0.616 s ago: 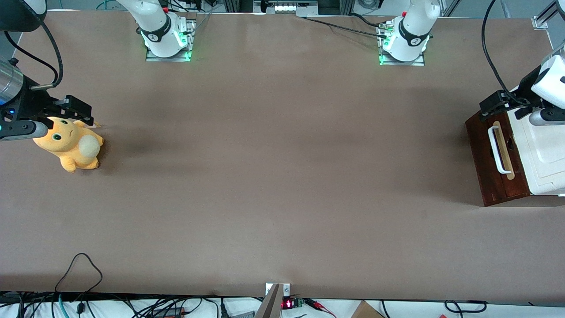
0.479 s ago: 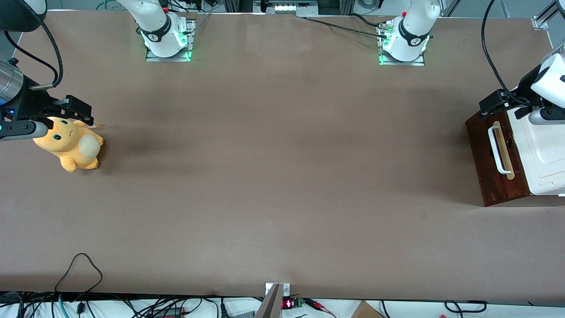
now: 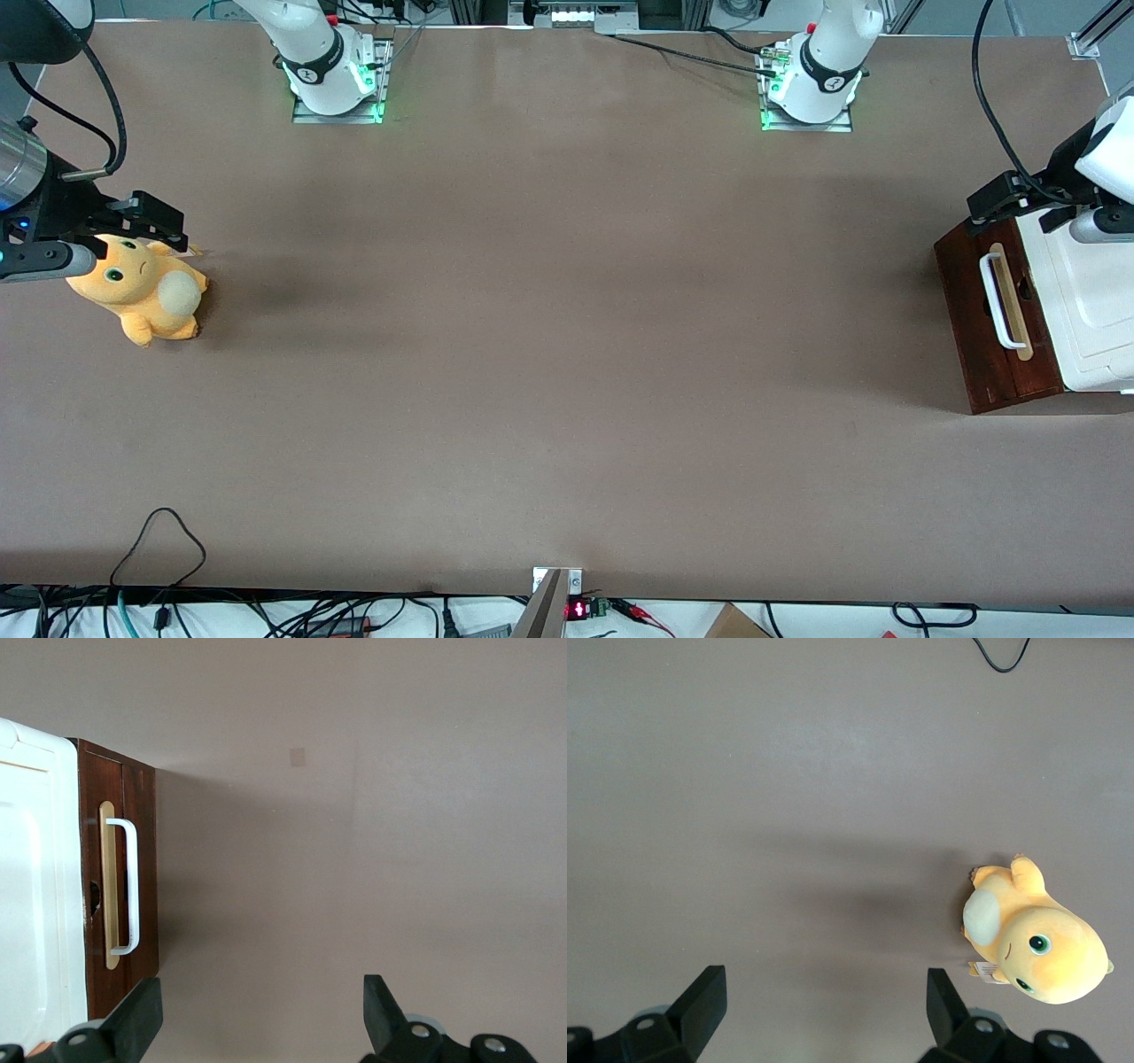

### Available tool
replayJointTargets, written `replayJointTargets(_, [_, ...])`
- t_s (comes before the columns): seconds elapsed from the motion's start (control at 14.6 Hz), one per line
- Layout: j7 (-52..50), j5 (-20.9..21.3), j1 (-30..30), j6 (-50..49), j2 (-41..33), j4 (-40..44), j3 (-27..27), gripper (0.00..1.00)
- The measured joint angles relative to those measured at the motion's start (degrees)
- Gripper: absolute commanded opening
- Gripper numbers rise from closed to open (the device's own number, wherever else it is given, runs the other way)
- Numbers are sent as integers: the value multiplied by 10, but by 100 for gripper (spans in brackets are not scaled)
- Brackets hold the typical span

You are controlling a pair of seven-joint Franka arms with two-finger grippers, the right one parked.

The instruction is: Open lower drawer with left arm only

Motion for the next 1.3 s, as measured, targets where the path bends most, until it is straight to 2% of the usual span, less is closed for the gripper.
replayJointTargets(0.75, [8, 1, 0, -31, 12, 0, 1, 100])
replayJointTargets(0.82, [10, 15, 0, -31, 13, -1, 0, 100])
replayJointTargets(1.1, [-2, 187, -12, -35, 33, -11, -32, 100])
replayJointTargets(1.3, [-75, 319, -17, -36, 62, -41, -68, 100])
